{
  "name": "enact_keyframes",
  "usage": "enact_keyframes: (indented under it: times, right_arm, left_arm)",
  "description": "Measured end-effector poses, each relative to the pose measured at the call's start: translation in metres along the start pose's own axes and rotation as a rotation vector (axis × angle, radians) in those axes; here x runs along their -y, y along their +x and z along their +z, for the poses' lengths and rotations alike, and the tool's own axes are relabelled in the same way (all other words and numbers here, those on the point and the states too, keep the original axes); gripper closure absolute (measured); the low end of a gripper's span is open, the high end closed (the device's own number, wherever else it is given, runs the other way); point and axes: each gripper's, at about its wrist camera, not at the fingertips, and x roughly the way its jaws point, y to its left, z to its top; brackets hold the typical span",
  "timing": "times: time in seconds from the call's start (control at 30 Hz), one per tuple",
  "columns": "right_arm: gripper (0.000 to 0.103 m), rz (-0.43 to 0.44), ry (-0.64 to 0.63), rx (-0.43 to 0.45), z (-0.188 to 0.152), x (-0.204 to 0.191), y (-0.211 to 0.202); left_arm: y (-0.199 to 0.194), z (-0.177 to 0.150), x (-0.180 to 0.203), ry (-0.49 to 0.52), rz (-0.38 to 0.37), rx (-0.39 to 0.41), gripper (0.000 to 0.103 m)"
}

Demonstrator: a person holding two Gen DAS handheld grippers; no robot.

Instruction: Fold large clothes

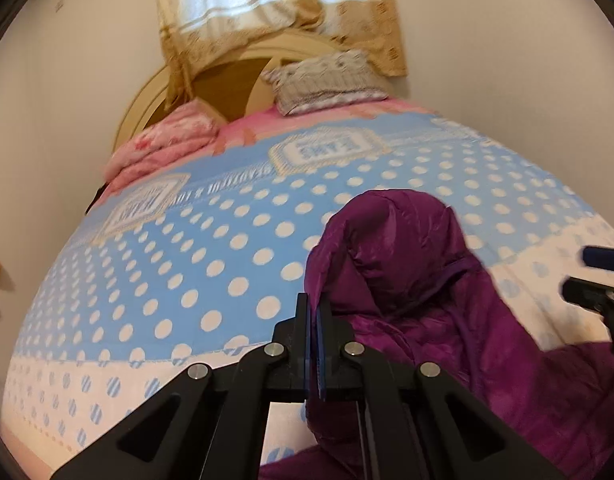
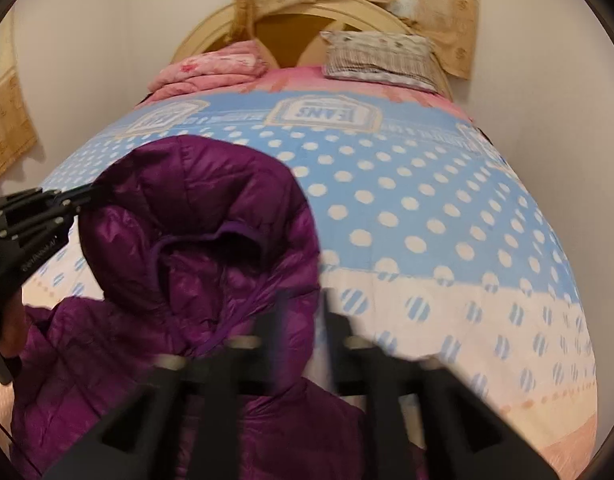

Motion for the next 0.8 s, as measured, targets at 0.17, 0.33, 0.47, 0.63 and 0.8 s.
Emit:
enact_keyframes:
  times: [0.17, 0.33, 0.47, 0.63, 0.8]
  right_arm:
    - [0.044, -0.011, 0.043, -0.033, 0.01, 0.011, 0.042]
    - [0.044, 0.0, 0.048, -0.061, 0.029, 0.013, 0.093]
    - [0.062, 0.007, 0.044, -0.186, 0.03, 0.011, 0.144]
    - [0.1, -0.057, -0.076, -0.125, 0.024, -0.012, 0.126]
    - [0.1, -0.081, -0.05, 0.05, 0.025, -0.006, 0.043]
  left_arm:
    - [0.052, -0.004, -0.005, -0.01, 0.026, -0.072, 0.102]
    - [0.086, -0.009, -0.01, -0.012, -0.008, -0.105, 0.102]
    - [0.101, -0.019, -0.01, -0.014, -0.015, -0.134, 0.102]
    - [0.086, -0.014, -0.013, -0.038, -0.02, -0.105, 0.102]
    - [0.024, 0.003, -0.02, -0.07, -0.057, -0.011, 0.102]
